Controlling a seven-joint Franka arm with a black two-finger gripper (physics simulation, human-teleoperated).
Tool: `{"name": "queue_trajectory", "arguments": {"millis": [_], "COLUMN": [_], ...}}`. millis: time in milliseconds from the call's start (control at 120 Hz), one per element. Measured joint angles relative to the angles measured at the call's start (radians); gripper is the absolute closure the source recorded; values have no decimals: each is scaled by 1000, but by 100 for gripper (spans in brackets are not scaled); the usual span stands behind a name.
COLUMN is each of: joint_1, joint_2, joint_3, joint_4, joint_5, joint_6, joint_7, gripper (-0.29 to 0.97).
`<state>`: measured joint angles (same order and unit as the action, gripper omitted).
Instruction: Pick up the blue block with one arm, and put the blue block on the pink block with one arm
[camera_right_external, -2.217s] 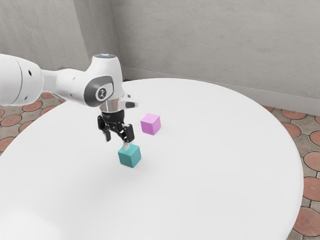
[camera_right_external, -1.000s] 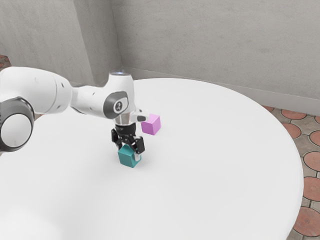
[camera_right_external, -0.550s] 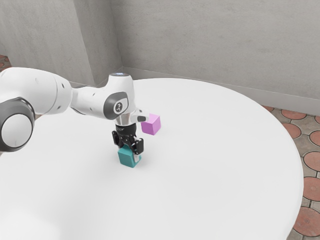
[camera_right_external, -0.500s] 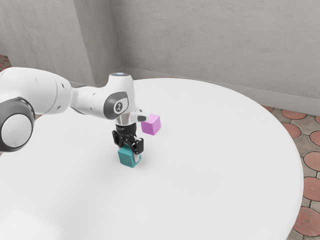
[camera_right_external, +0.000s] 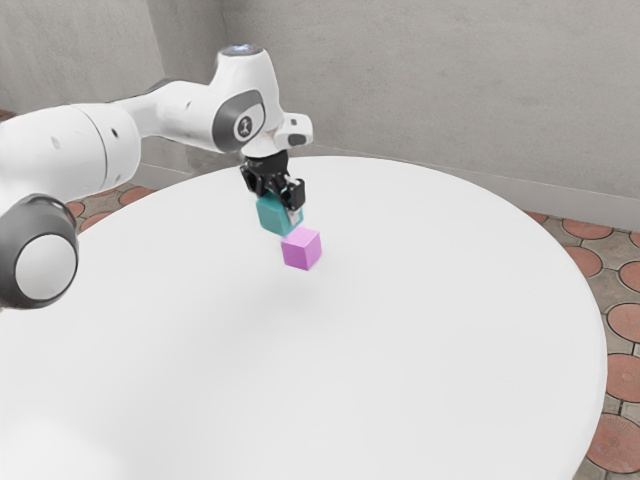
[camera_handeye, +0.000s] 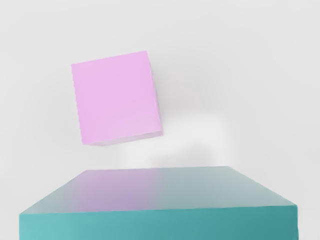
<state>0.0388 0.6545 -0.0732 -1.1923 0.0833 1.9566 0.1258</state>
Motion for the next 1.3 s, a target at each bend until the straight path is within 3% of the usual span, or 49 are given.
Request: {"name": "queue_trajectory", "arguments": {"millis": [458,992,1300], "joint_1": [8,-14,-13], "joint_2": [182,249,270], "joint_3": [44,82,83], "joint_4": [191,230,230], "joint_5": [-29,-136,-152], "joint_6": [-21,98,148], "joint_7": [-8,-25,-40], "gripper": [30,30,30]}}
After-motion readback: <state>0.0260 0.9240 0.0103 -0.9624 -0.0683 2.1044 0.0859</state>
